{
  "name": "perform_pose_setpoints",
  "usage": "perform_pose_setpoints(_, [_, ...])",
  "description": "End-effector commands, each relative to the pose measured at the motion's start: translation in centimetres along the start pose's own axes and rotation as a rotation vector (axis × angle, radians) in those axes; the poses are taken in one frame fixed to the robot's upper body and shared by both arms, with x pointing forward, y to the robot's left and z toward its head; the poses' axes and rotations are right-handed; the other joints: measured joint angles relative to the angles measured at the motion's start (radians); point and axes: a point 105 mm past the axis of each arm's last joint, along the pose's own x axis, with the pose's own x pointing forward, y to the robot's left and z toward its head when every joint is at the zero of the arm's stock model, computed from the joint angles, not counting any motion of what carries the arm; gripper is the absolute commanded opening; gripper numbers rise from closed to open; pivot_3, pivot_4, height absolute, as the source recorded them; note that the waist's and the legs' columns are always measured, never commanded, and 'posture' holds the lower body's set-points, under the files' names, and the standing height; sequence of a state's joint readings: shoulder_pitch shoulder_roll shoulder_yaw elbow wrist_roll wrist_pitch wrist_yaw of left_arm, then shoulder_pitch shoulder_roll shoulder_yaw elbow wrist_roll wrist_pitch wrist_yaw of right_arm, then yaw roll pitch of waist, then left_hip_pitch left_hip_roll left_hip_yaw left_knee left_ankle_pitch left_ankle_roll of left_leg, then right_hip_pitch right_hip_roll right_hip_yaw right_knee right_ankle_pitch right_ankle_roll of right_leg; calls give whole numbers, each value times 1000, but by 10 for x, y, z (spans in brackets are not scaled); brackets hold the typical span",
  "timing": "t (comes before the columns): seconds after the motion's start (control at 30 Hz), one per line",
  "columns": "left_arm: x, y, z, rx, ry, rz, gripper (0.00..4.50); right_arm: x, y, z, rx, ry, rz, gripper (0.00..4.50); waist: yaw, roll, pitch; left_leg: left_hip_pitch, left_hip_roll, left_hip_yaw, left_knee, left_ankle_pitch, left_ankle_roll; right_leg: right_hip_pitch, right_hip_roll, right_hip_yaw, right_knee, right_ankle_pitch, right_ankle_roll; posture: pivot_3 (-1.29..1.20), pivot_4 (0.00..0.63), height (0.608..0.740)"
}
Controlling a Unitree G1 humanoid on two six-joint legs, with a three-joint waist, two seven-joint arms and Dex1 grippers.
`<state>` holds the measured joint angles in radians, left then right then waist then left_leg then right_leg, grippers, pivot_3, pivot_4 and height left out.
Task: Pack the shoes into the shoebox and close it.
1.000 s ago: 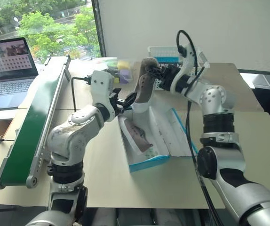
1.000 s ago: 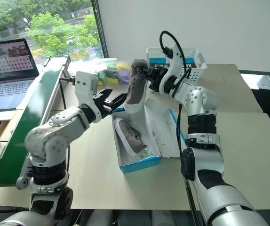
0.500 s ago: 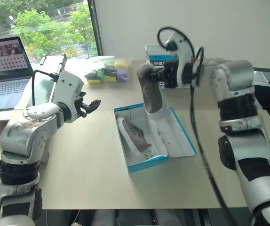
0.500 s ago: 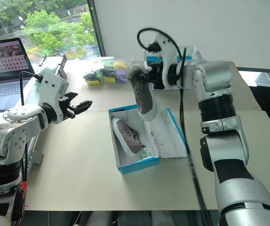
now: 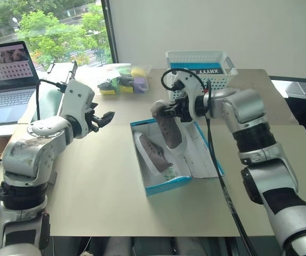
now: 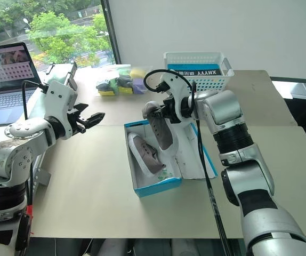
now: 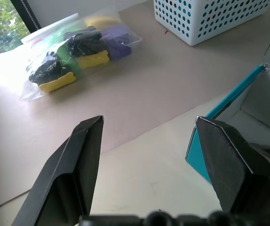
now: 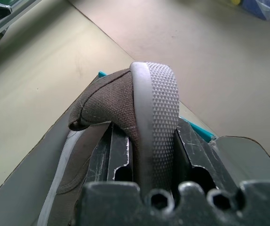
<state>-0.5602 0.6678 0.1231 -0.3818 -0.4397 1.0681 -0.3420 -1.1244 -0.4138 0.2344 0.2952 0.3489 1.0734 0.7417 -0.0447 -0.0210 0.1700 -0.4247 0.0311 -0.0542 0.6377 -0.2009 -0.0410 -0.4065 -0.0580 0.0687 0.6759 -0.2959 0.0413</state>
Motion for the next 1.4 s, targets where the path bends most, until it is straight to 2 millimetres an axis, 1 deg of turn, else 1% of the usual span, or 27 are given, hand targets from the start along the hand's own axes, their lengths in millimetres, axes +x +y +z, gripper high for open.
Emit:
perform_pose_setpoints(0.03, [-4,2,10,28,-50,27,3341,-11,10,27,-54,-71,3,620,0,0,0,0,0,0,0,0,0,0,0,0,0,0,0,0,150,740])
perform_pose_setpoints(0.07, [-3,2,10,30,-50,27,3341,-11,10,26,-58,-67,-1,620,0,0,0,0,0,0,0,0,0,0,0,0,0,0,0,0,150,740])
perform_pose_setpoints(0.1, [-3,2,11,28,-54,27,3341,-9,9,21,-66,-50,-10,620,0,0,0,0,0,0,0,0,0,0,0,0,0,0,0,0,150,740])
perform_pose_setpoints(0.17, [-3,3,14,24,-64,34,3341,0,6,5,-77,-12,-30,620,0,0,0,0,0,0,0,0,0,0,0,0,0,0,0,0,150,740])
perform_pose_setpoints(0.2, [-3,3,15,24,-67,35,3341,3,5,0,-80,-1,-35,620,0,0,0,0,0,0,0,0,0,0,0,0,1,0,0,0,150,740])
perform_pose_setpoints(0.27, [-4,3,16,25,-69,37,3341,20,-4,-22,-102,46,-92,620,-1,-1,0,0,0,0,1,0,0,0,0,0,1,0,0,0,150,740])
perform_pose_setpoints(0.33, [-4,3,16,26,-69,37,3341,32,-12,-36,-134,76,-145,620,-3,-1,0,1,0,0,1,0,0,0,0,0,2,0,0,0,150,740])
perform_pose_setpoints(0.4, [-5,3,17,28,-69,34,3341,42,-20,-46,-161,96,-195,620,-3,-1,0,1,0,0,2,0,0,0,0,0,3,0,0,0,150,740])
perform_pose_setpoints(0.57, [-10,3,22,46,-65,21,3341,57,-36,-65,-195,134,-290,620,-2,-2,-1,3,0,0,4,0,0,2,0,0,3,0,0,0,150,740])
perform_pose_setpoints(0.63, [-11,1,23,50,-62,0,3341,62,-37,-69,-202,142,-304,620,-3,-3,-2,5,0,0,4,0,0,3,0,0,2,0,0,0,150,740])
perform_pose_setpoints(0.7, [-13,-15,23,74,-54,-97,3341,65,-38,-72,-209,149,-320,620,-4,-3,-2,10,0,0,4,0,-1,7,0,1,3,0,0,0,150,740])
perform_pose_setpoints(0.77, [-15,-31,22,71,-51,-192,3341,67,-39,-76,-231,168,-330,620,-6,-4,-2,20,1,0,4,0,-1,18,1,0,1,0,0,0,150,740])
perform_pose_setpoints(0.8, [-17,-36,21,67,-49,-227,3341,68,-40,-77,-241,175,-333,620,-5,-4,-2,23,1,0,3,0,-1,20,1,0,1,0,0,0,150,740])
perform_pose_setpoints(0.97, [-31,-60,13,97,-6,-412,3341,72,-36,-81,-287,201,-309,620,-11,-5,-3,24,1,0,3,0,-1,21,2,1,1,0,0,0,150,740])
perform_pose_setpoints(1.07, [-42,-67,5,112,40,-497,3341,73,-34,-84,-307,219,-287,620,-15,-5,-3,23,1,0,3,0,-1,20,1,1,1,0,0,0,150,740])
perform_pose_setpoints(1.3, [-68,-72,-13,155,150,-635,3341,78,-34,-95,-370,293,-266,620,-19,-5,-3,23,1,0,2,0,-1,20,2,1,-1,0,0,0,150,740])
perform_pose_setpoints(1.4, [-73,-73,-16,161,171,-666,3341,82,-32,-97,-388,323,-258,620,-19,-5,-3,23,1,0,2,0,-1,21,2,1,-1,0,-1,0,150,740])
